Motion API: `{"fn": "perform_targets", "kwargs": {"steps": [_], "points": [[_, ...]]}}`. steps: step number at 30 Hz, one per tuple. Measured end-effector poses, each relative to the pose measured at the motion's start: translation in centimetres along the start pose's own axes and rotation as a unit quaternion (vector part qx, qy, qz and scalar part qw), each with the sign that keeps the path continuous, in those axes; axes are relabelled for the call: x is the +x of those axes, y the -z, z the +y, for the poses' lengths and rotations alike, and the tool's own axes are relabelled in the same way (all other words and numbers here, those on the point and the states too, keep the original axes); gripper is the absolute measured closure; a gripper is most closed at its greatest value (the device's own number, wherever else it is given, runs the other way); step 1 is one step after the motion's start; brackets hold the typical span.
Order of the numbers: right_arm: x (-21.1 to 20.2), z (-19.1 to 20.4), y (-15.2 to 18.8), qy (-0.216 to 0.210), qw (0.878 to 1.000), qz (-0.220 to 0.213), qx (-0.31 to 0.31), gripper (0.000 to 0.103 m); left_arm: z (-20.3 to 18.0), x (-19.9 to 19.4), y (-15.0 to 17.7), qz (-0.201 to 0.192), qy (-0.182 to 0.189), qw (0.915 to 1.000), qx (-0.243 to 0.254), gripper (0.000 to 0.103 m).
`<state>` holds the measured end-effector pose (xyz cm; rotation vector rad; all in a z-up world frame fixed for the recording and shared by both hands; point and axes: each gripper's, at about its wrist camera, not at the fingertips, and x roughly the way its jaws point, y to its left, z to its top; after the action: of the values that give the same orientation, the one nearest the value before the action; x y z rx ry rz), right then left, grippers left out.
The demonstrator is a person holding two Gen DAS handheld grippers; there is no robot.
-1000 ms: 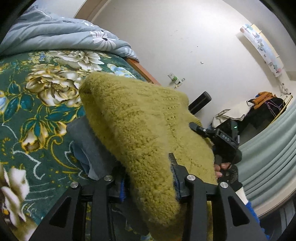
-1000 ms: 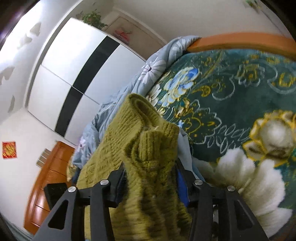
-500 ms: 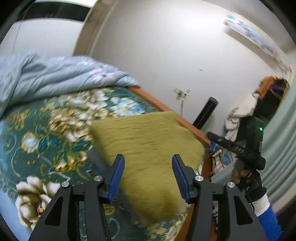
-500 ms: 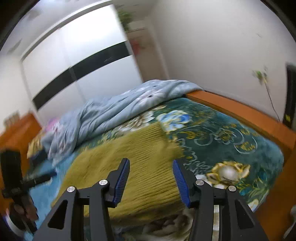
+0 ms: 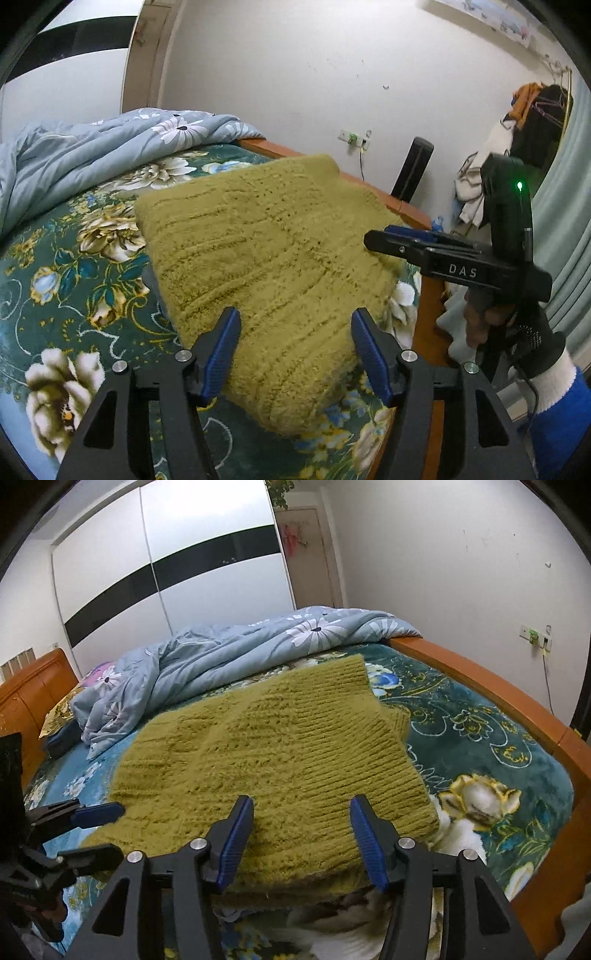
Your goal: Fold clothes
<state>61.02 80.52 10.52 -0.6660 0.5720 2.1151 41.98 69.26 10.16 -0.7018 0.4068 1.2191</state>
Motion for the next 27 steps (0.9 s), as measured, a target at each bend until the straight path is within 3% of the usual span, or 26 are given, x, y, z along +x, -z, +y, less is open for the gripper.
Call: {"fn": "perform_targets", "kwargs": {"steps": [2,5,7,11,16,22,27], "points": [[-0.3,0.5,-0.1,0.003,1.0,0.001,-0.003,0.038,-0.3,-0.3,-0.1,0.004,-0.002,1.0,-0.004,0.038],[-1.0,1.5,-0.2,0.006,1.0,0.004,-0.017,0.023,-0.8,-1.1,0.1,0.003,-0.004,1.0,-0.003,0.03],[-1.6,2.3,-0.1,0.013,0.999,0.001,-0.03,0.015,-1.5,-1.7,0.4,-0.003,-0.026,0.9996,0.011,0.022],[-3.3,3.4,0.0,0.011,1.0,-0.007,-0.024,0.0,-2.2,-3.2,0.7,-0.015,-0.045,0.9988,0.011,0.019],[-6.4,4.9,1.3,0.022,0.999,-0.032,-0.018,0.0,-1.8,-6.1,1.2,-0.039,-0.047,0.9981,-0.014,0.008],[-10.2,6.8,4.0,0.035,0.997,-0.07,-0.008,0.0,-2.4,-8.7,2.7,-0.058,-0.074,0.9956,-0.003,0.007],[-11.7,8.2,6.2,0.041,0.998,-0.054,0.011,0.0,-3.2,-10.3,4.0,-0.083,-0.11,0.9904,0.004,0.007]]}}
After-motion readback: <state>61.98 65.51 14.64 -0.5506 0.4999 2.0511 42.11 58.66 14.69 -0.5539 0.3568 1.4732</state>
